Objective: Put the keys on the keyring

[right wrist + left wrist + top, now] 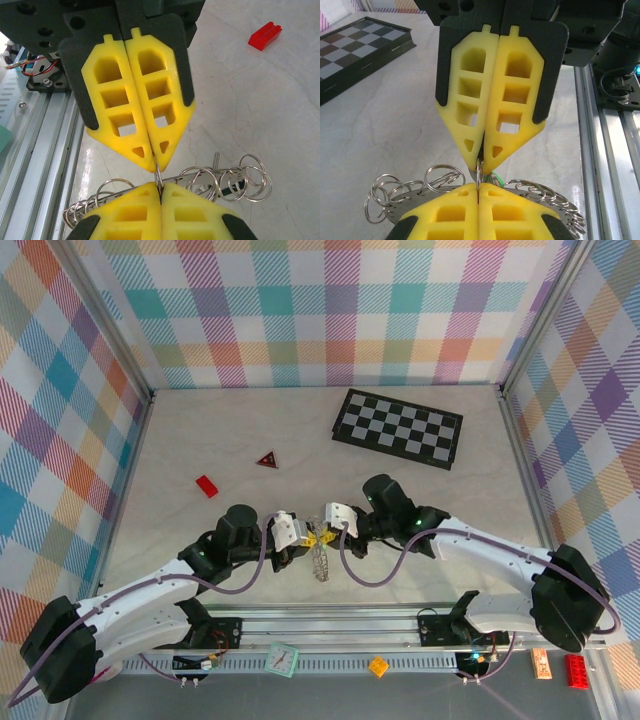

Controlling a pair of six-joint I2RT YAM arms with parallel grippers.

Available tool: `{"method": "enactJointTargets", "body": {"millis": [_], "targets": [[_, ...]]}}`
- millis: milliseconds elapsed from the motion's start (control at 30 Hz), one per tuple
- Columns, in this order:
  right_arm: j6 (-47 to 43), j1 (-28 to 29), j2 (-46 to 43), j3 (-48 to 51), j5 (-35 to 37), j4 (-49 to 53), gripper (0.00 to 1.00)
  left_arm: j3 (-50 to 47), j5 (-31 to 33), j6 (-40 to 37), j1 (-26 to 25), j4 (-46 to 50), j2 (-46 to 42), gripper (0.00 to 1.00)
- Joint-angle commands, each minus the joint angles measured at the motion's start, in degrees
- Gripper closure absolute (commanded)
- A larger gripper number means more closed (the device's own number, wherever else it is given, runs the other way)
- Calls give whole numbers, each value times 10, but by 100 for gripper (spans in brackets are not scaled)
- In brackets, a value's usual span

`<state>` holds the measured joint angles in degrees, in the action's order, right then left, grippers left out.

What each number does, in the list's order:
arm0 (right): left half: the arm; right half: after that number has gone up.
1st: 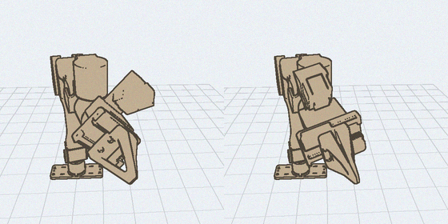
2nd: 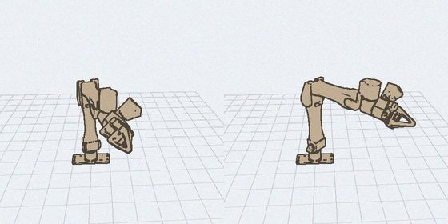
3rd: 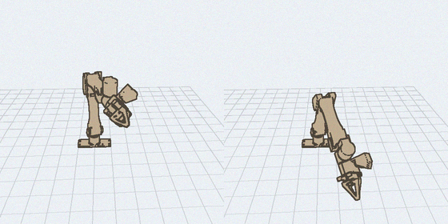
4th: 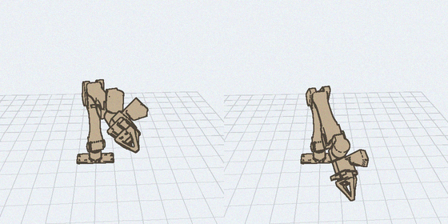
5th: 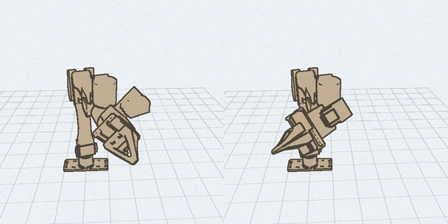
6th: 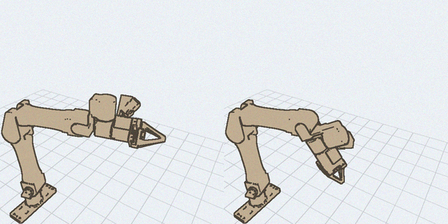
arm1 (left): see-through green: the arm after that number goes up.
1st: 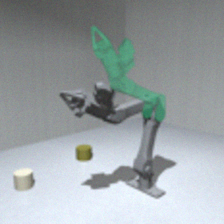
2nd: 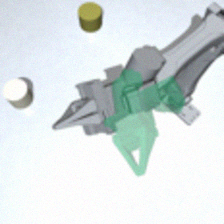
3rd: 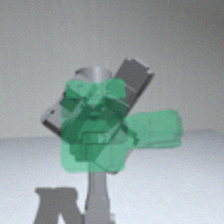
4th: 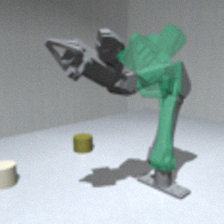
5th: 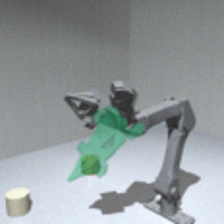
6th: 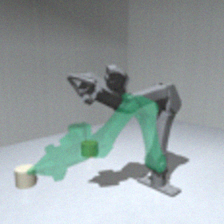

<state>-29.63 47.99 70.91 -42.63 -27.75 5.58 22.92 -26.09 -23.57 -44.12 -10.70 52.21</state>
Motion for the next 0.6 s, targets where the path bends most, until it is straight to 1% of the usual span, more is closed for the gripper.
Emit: {"method": "enactJointTargets", "body": {"millis": [0, 33, 100, 233, 400, 467, 567], "targets": [[-26, 0, 2, -41, -25, 41, 100, 17, 11, 1, -7, 7, -10, 79], [-33, 0, 1, -50, -20, 59, 100, 21, 16, 0, -8, 20, -9, 75], [-50, 2, 3, -68, -8, 91, 100, 29, 24, -2, -10, 38, -7, 73], [-92, 20, 14, -98, 31, 156, 100, 45, 27, -12, -15, 60, 1, 74], [-116, 35, 26, -127, 77, 195, 100, 58, 17, -22, -15, 77, -1, 76], [-121, 39, 31, -136, 85, 201, 100, 58, 12, -23, -15, 76, -3, 75], [-123, 44, 36, -143, 76, 199, 100, 59, 8, -23, -15, 77, 1, 76]]}}
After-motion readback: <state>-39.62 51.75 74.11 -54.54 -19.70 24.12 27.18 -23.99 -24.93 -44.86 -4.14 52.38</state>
